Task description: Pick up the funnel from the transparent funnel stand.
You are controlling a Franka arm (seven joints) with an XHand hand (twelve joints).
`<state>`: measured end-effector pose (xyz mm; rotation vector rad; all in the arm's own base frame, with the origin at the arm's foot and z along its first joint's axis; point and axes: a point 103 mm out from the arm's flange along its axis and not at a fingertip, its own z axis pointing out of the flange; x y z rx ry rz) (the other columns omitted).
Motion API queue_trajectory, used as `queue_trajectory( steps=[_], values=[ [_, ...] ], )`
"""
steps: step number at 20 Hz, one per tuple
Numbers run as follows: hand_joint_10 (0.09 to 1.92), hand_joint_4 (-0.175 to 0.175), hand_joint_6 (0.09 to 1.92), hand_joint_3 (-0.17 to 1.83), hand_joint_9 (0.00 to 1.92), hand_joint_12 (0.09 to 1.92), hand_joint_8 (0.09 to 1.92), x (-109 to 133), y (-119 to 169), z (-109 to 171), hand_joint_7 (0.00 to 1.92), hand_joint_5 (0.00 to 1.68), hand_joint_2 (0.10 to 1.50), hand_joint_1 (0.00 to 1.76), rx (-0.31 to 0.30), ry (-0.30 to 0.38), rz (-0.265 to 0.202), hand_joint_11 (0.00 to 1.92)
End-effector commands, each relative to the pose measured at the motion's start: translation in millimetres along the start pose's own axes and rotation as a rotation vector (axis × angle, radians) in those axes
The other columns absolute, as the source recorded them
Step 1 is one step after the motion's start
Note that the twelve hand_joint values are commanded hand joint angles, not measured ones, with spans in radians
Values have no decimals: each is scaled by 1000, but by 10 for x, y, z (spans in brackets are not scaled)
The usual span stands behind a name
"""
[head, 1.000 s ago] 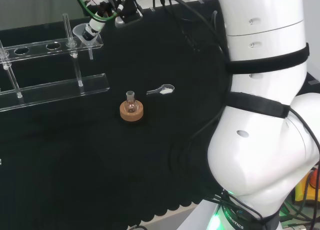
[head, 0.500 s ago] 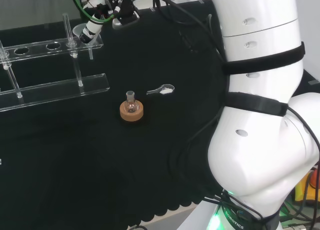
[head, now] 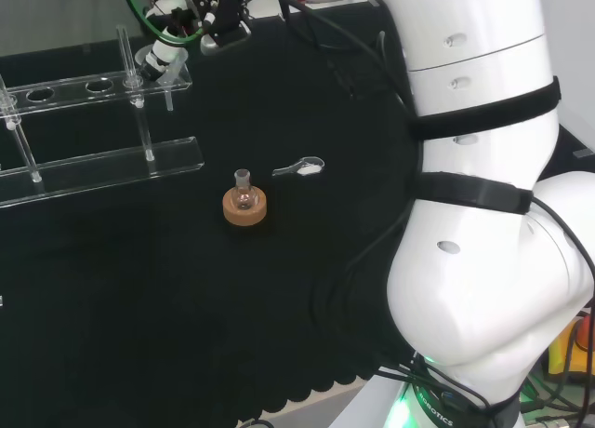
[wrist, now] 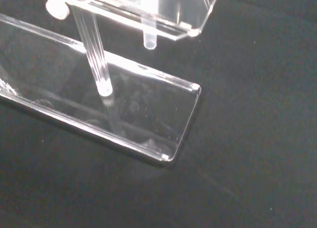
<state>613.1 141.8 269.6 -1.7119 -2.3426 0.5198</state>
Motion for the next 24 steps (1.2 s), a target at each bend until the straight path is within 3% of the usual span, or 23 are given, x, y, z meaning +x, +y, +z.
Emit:
queue_trajectory(
  steps=[1, 24],
  values=[
    [847, -27, 87, 212, 96, 1450, 526, 20, -11, 37, 0, 67, 764, 454, 14, -16, -3, 203],
    [846, -31, 87, 202, 179, 1415, 576, 67, 180, 135, 0, 78, 771, 489, 10, -32, -11, 255]
  ],
)
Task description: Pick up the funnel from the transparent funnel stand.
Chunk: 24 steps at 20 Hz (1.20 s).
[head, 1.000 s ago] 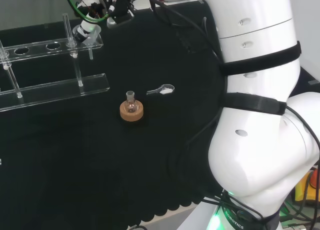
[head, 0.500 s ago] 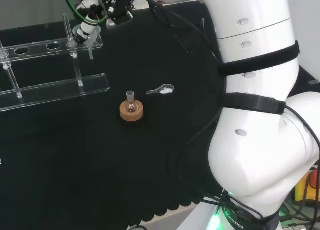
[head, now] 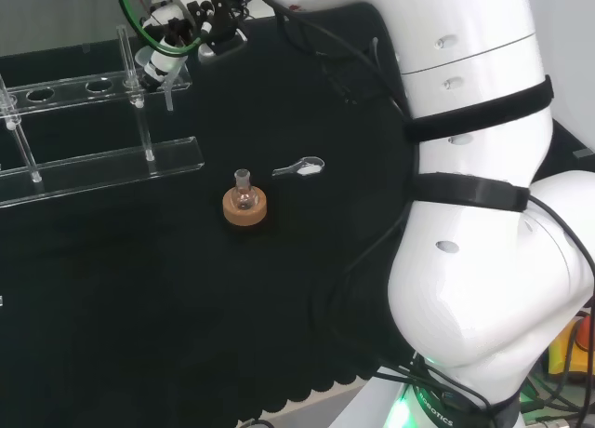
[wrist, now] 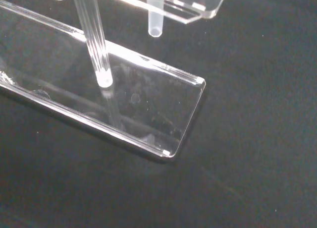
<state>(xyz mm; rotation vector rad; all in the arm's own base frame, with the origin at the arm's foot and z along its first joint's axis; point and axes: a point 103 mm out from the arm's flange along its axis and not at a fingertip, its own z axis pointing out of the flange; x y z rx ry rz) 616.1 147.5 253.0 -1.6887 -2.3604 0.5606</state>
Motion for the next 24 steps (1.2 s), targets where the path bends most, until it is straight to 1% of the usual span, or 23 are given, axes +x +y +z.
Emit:
queue_trajectory(
  steps=[1, 4, 6, 8, 10, 12, 14, 17, 18, 19, 20, 22, 24],
  values=[
    [846, -32, 87, 202, 185, 1415, 577, 18, 88, 7, 0, 80, 772, 490, -8, -9, 5, 259],
    [830, -35, 87, 205, 238, 1396, 615, 45, 120, 18, 0, 89, 780, 516, -13, -23, 5, 294],
    [783, -41, 87, 218, 349, 1376, 682, 66, 138, 15, 17, 114, 788, 550, -15, -41, 6, 330],
    [722, -46, 87, 247, 486, 1355, 728, 87, 150, 3, 78, 150, 789, 587, -22, -57, 7, 367],
    [678, -51, 87, 290, 613, 1334, 748, 111, 155, -21, 172, 199, 783, 622, -41, -81, 10, 408],
    [663, -57, 87, 347, 744, 1306, 752, 138, 157, -58, 297, 282, 777, 662, -64, -106, 15, 461],
    [675, -64, 87, 404, 854, 1280, 755, 171, 160, -104, 434, 405, 770, 696, -81, -131, 19, 513],
    [703, -74, 94, 453, 962, 1245, 762, 224, 148, -189, 562, 526, 764, 735, -115, -192, 25, 589],
    [706, -75, 126, 465, 998, 1221, 762, 238, 142, -217, 599, 584, 764, 751, -127, -207, 27, 625],
    [696, -76, 201, 477, 1043, 1193, 755, 251, 136, -255, 645, 650, 765, 768, -132, -224, 32, 672],
    [678, -78, 317, 488, 1092, 1158, 748, 259, 126, -293, 691, 704, 767, 786, -138, -235, 33, 728],
    [649, -83, 532, 504, 1160, 1098, 744, 269, 94, -390, 749, 743, 770, 810, -150, -255, 35, 812],
    [634, -88, 649, 515, 1192, 1066, 747, 262, 43, -503, 771, 750, 770, 820, -163, -267, 41, 856]
  ],
)
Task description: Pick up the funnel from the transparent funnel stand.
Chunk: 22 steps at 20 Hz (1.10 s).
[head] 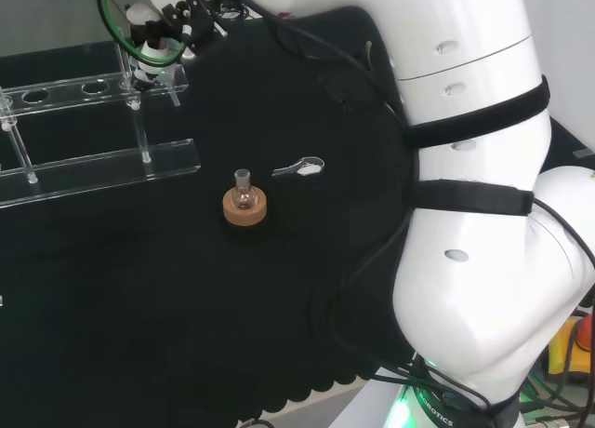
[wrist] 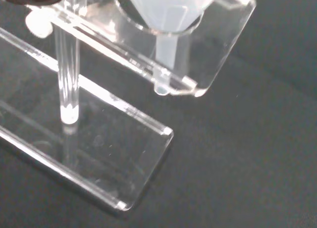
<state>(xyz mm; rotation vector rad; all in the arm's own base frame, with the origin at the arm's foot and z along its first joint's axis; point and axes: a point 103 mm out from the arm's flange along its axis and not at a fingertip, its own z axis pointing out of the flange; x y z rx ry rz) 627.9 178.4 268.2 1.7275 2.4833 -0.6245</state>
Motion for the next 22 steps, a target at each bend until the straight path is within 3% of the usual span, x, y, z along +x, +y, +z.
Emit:
queue_trajectory(
  steps=[1, 10, 20, 21, 22],
  values=[
    [632, -89, 674, 518, 1200, 1060, 749, -54, -74, -321, 777, 756, 771, 823, -49, -60, 23, 867],
    [619, -91, 737, 530, 1214, 1036, 752, -335, -434, -687, 779, 772, 767, 838, -56, -78, 71, 898],
    [608, -89, 750, 534, 1207, 1034, 748, -558, -967, -778, 766, 760, 761, 837, -63, -72, 118, 896],
    [608, -89, 752, 535, 1207, 1034, 748, -569, -1014, -772, 765, 759, 760, 837, -62, -70, 122, 896],
    [607, -89, 754, 536, 1207, 1034, 748, -324, -843, -934, 764, 758, 760, 837, -46, -94, 107, 896]
  ],
)
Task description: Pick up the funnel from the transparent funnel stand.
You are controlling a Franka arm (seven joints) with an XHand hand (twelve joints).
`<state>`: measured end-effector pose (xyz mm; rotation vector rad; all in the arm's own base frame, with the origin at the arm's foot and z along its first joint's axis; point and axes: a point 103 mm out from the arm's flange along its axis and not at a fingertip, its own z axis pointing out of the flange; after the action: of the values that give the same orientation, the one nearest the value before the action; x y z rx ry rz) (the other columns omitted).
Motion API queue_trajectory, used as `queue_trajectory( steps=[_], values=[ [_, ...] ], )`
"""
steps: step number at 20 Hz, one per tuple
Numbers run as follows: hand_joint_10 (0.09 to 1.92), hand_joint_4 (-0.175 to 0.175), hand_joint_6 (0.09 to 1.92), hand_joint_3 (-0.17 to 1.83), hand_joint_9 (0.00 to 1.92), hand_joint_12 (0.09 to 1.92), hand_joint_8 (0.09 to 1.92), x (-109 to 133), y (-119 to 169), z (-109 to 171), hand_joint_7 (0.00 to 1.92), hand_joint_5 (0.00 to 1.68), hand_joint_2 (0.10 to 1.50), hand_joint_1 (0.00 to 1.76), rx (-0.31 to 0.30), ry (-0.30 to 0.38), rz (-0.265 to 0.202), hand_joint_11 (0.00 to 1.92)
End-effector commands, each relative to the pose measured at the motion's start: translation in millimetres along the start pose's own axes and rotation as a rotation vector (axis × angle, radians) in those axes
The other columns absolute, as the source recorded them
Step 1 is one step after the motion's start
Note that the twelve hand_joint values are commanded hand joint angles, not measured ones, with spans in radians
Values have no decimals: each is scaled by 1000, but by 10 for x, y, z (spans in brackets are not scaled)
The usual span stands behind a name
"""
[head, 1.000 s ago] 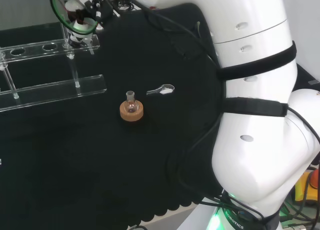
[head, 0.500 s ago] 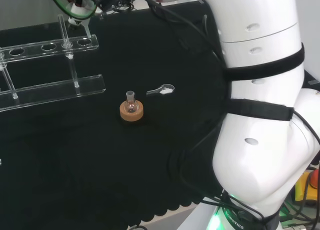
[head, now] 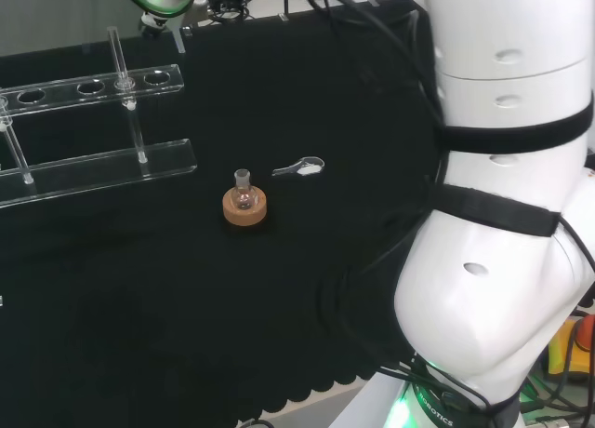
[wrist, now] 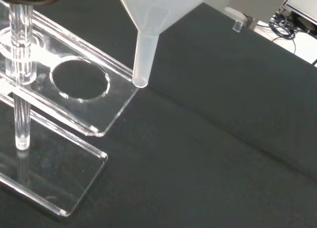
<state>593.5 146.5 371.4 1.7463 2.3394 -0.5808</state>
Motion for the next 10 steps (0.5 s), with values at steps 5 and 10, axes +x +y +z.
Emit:
queue_trajectory(
  steps=[5, 10],
  values=[
    [603, -88, 760, 539, 1205, 1035, 749, 126, -311, -185, 762, 751, 758, 836, 25, -11, 41, 895],
    [601, -88, 765, 542, 1205, 1035, 751, 93, -574, -89, 763, 746, 757, 832, 34, 6, 70, 893]
  ],
)
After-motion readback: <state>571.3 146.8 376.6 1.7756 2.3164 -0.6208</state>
